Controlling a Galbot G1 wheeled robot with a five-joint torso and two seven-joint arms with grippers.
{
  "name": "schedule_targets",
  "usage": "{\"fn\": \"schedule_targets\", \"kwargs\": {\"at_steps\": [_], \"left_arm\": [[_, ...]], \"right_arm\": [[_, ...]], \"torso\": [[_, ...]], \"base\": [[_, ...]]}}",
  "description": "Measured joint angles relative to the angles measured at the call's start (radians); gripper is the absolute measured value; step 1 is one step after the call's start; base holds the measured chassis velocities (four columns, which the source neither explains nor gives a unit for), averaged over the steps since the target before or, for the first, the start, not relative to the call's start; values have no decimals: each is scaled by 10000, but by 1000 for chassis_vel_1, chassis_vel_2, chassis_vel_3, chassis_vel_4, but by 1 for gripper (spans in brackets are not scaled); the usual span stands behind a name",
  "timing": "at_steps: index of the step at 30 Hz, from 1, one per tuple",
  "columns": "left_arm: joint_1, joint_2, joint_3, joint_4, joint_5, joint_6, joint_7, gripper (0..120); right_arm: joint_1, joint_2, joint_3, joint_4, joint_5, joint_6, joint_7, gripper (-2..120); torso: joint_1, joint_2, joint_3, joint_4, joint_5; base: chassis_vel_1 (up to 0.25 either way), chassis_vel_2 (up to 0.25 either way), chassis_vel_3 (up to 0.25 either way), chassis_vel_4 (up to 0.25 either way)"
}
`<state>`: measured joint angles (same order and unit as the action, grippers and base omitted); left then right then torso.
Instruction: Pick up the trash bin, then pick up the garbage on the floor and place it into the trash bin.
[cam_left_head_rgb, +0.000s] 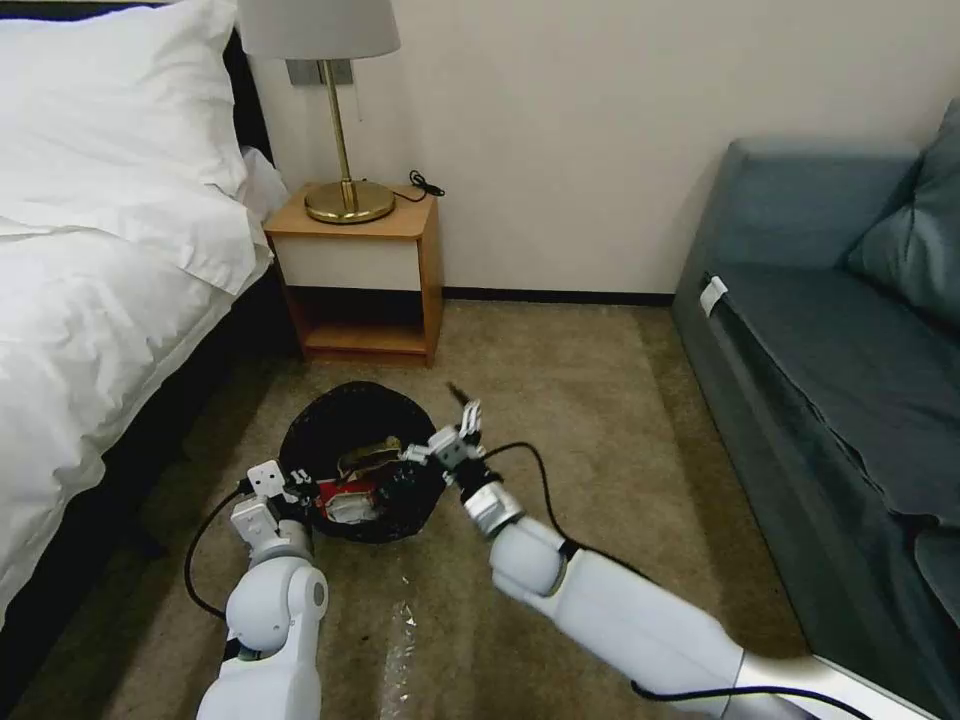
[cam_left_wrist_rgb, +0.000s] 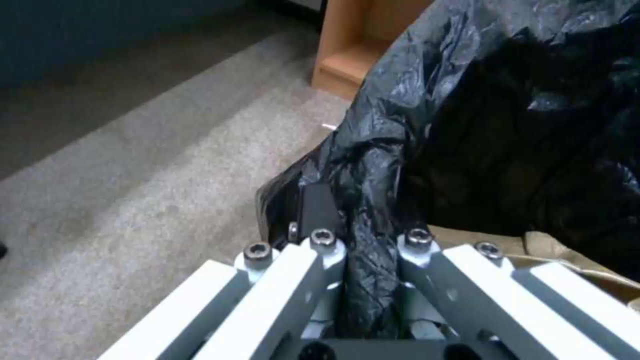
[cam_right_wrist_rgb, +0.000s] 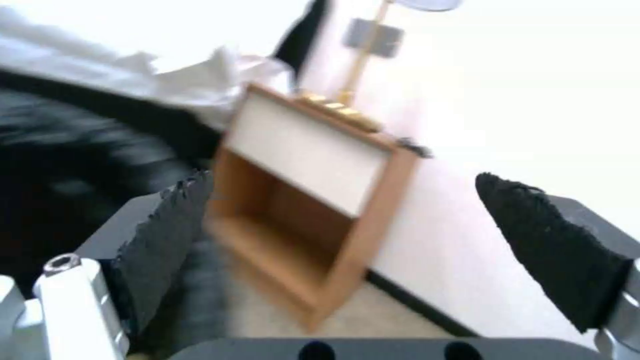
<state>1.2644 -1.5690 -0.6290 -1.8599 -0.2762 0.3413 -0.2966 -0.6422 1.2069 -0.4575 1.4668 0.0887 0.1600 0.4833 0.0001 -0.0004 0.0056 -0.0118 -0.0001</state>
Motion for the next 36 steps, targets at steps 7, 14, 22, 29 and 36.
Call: {"fn": "schedule_targets", "kwargs": {"at_steps": [7,14,22,29,36], "left_arm": [[-125,203,-31,-30,-51,33,296,3],[-290,341,-54,107,22,66,756,3],[-407,493,-65,270,41,108,1109,2],[-592,657,-26,369,-459,478,1102,2],[-1383,601,-291,1235,-2204,539,405,2]], "right_arm": [[-1371,-546,2916,945,565,-375,96,100],[-3333,-770,5788,2013,972,-859,-154,100],[-4818,-157,7428,2544,848,-798,-465,100],[-5351,549,8011,2535,448,-364,-640,100],[-5882,741,8409,2548,169,-4,-930,100]], "torso": [[0,0,0,-3,2],[0,0,0,-4,1],[0,0,0,-4,0],[0,0,0,-1,0],[0,0,0,-2,-1]], "base": [[0,0,0,0],[0,0,0,0],[0,0,0,0],[0,0,0,0],[0,0,0,0]]}}
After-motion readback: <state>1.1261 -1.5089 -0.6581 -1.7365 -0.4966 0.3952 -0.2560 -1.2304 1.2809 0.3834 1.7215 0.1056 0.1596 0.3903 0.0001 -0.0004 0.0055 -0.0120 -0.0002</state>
